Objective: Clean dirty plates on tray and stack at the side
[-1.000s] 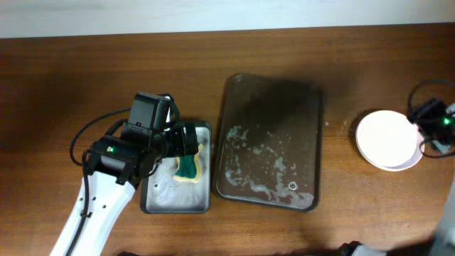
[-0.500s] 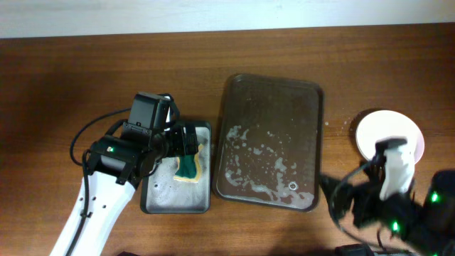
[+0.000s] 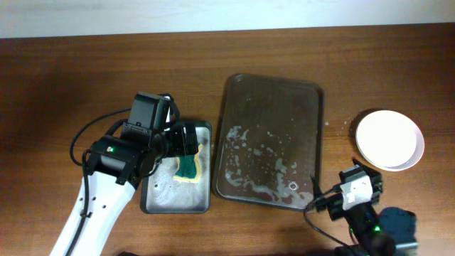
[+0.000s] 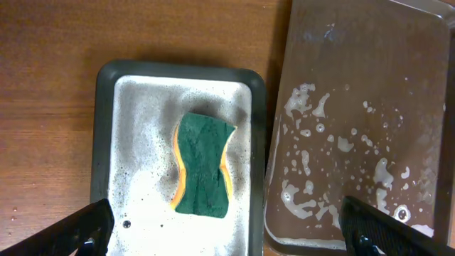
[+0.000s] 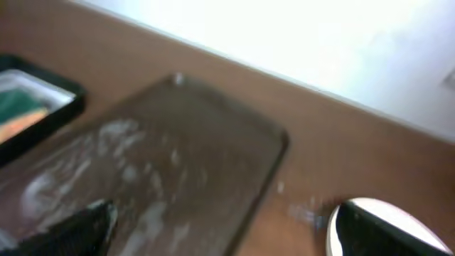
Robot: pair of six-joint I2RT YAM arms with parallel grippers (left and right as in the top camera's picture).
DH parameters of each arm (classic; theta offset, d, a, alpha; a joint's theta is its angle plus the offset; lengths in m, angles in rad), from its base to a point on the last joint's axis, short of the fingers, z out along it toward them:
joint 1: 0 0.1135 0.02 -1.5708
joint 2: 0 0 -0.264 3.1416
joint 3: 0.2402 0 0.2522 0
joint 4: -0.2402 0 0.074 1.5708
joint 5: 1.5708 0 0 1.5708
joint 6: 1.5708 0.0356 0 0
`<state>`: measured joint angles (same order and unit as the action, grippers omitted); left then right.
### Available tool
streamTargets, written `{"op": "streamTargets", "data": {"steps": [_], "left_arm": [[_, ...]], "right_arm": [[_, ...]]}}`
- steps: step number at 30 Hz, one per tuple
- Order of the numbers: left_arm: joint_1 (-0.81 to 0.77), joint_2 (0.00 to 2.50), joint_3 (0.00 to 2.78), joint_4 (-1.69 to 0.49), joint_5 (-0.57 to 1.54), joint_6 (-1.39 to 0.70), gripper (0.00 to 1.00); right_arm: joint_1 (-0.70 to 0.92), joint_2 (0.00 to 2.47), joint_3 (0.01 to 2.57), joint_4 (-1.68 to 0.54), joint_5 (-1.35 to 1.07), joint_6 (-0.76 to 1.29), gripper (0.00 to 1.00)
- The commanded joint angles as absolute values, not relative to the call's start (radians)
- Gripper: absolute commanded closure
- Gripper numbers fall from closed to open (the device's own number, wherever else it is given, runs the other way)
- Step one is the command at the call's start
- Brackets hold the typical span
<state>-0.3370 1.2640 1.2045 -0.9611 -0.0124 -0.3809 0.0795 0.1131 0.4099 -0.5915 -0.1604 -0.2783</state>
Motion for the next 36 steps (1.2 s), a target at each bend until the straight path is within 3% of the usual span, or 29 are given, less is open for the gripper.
{"op": "streamTargets", "data": {"steps": [1, 8, 24, 29, 32, 36], "left_arm": [[-0.331, 1.254, 1.213, -0.961, -0.023, -0.365, 0.01], [-0.331, 1.254, 1.213, -0.961, -0.023, -0.365, 0.01], [-0.331, 1.254, 1.213, -0.961, -0.023, -0.365, 0.01], [-0.331, 1.148, 1.189, -0.979, -0.057, -0.365, 0.01], [-0.298, 0.981, 1.046, -0.764, -0.128, -0.353, 0.01], [-0.104, 0.636, 0.683, -0.334, 0.075, -0.205, 0.01]], "right_arm": [[0.086, 0.01, 0.241, -0.432, -0.149, -0.283, 0.01], [0.086, 0.003, 0.008, -0.065, -0.146, -0.284, 0.01], [0.085, 0.006, 0.006, -0.063, -0.145, -0.284, 0.01], [0.085, 0.006, 0.006, -0.063, -0.145, -0.284, 0.01], [0.085, 0.006, 0.006, -0.063, -0.146, -0.284, 0.01], [0.085, 0.006, 0.006, -0.063, -0.146, -0.284, 0.01]]}}
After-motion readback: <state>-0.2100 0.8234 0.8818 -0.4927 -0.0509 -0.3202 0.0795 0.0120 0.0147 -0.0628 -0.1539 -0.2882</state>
